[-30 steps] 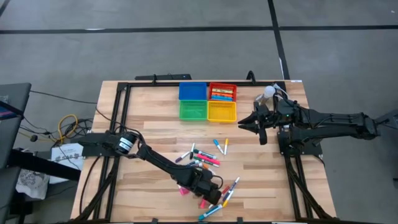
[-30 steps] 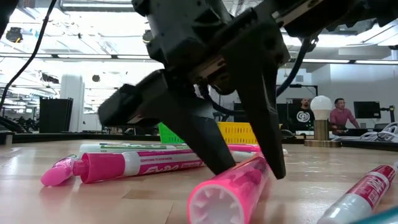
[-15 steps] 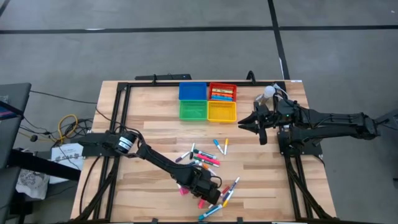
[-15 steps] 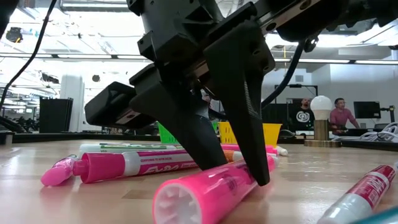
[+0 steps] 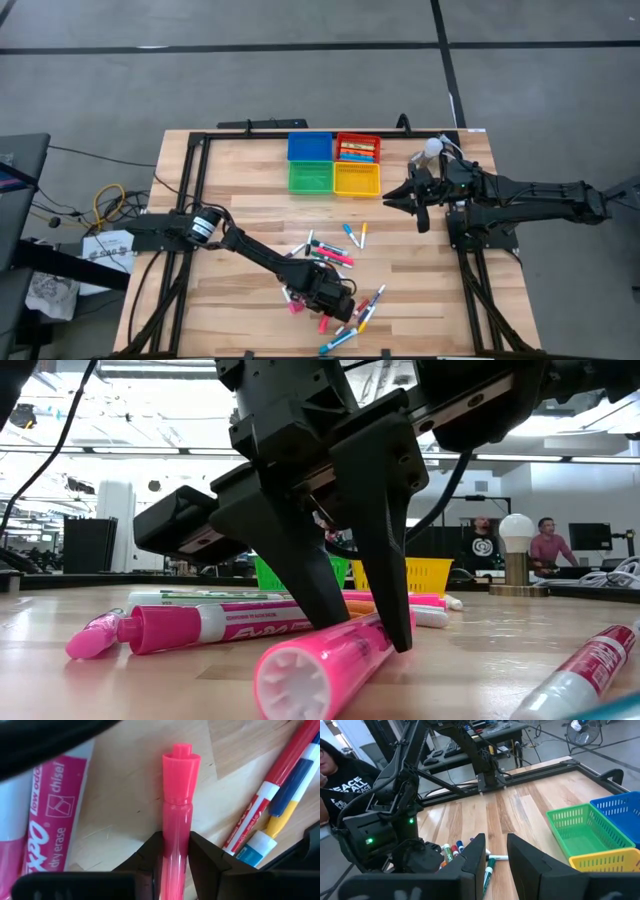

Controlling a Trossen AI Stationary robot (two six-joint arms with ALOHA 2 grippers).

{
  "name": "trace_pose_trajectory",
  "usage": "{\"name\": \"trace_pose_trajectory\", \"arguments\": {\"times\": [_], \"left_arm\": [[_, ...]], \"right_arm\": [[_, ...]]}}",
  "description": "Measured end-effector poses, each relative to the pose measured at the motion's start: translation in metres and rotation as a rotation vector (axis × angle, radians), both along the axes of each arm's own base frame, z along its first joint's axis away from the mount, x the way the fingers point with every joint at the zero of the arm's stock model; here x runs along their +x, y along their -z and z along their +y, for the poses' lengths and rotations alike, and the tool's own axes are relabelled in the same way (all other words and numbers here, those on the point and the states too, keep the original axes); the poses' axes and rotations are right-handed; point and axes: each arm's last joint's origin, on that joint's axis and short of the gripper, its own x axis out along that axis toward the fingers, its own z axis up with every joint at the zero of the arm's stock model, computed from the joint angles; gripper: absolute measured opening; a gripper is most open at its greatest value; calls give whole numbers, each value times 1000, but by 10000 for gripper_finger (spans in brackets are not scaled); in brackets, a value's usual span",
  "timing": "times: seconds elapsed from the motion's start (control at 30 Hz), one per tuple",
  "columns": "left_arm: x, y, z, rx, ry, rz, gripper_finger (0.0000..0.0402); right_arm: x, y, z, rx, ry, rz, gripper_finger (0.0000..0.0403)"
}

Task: Pick & Place Markers
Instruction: Put the pink marker in the red bin

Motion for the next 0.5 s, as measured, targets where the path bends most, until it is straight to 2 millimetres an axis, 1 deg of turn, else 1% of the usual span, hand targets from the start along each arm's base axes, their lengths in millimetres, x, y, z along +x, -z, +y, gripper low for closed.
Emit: {"name": "trace_pose_trajectory", "arguments": {"times": [0.27, 0.5], "left_arm": [[-1, -3, 0, 18, -13, -13, 77], [-6, -25, 9, 127, -59, -52, 76]], "right_arm": [[0, 0, 0, -1, 1, 0, 70], [0, 0, 0, -9, 0, -3, 70]]}}
